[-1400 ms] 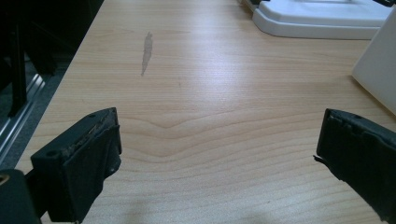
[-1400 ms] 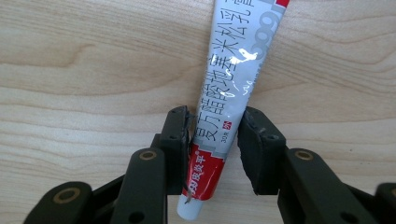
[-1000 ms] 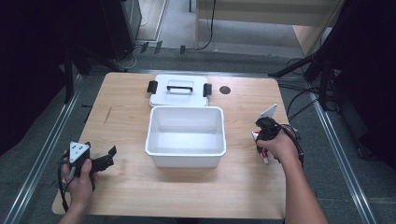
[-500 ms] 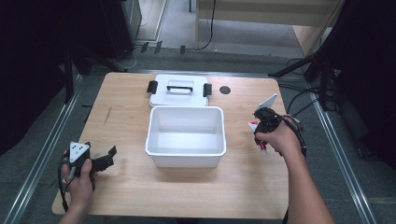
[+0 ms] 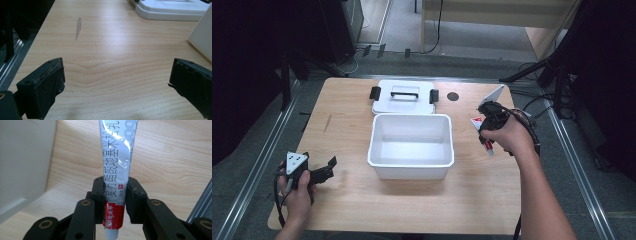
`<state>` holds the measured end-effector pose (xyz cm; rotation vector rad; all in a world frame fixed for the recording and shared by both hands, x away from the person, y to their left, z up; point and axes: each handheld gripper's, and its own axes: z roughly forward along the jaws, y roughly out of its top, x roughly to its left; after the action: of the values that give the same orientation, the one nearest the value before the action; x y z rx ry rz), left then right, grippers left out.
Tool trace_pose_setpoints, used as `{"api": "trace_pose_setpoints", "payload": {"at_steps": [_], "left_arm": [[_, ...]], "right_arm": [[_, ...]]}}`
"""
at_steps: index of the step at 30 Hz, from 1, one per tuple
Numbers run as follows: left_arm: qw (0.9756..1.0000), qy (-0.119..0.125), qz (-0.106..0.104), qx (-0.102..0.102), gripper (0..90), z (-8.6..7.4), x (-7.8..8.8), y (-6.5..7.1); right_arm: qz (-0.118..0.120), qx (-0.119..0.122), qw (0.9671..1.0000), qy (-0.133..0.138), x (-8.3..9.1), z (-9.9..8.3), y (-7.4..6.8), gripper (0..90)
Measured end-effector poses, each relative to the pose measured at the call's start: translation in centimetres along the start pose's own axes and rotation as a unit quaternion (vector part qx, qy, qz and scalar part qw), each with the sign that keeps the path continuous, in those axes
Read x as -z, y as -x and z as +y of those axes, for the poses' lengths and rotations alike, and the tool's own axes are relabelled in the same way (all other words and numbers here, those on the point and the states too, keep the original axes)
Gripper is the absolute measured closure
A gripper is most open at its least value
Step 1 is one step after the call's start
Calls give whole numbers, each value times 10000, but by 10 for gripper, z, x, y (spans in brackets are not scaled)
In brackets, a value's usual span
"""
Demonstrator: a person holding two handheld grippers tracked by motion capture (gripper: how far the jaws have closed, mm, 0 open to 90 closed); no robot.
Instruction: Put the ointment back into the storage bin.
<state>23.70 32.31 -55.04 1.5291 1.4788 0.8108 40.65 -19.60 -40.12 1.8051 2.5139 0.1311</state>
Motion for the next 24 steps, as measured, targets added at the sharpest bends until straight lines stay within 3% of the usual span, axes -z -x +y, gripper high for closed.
{"api": "trace_pose_setpoints", "payload": {"at_steps": [10,24], "left_arm": [[10000,4,-12,9,6,0,0,0],[10000,0,-17,-2,6,0,0,0]], "right_arm": [[44,224,9996,135,27,10,-20,724],[97,532,9983,221,45,23,-47,723]]}}
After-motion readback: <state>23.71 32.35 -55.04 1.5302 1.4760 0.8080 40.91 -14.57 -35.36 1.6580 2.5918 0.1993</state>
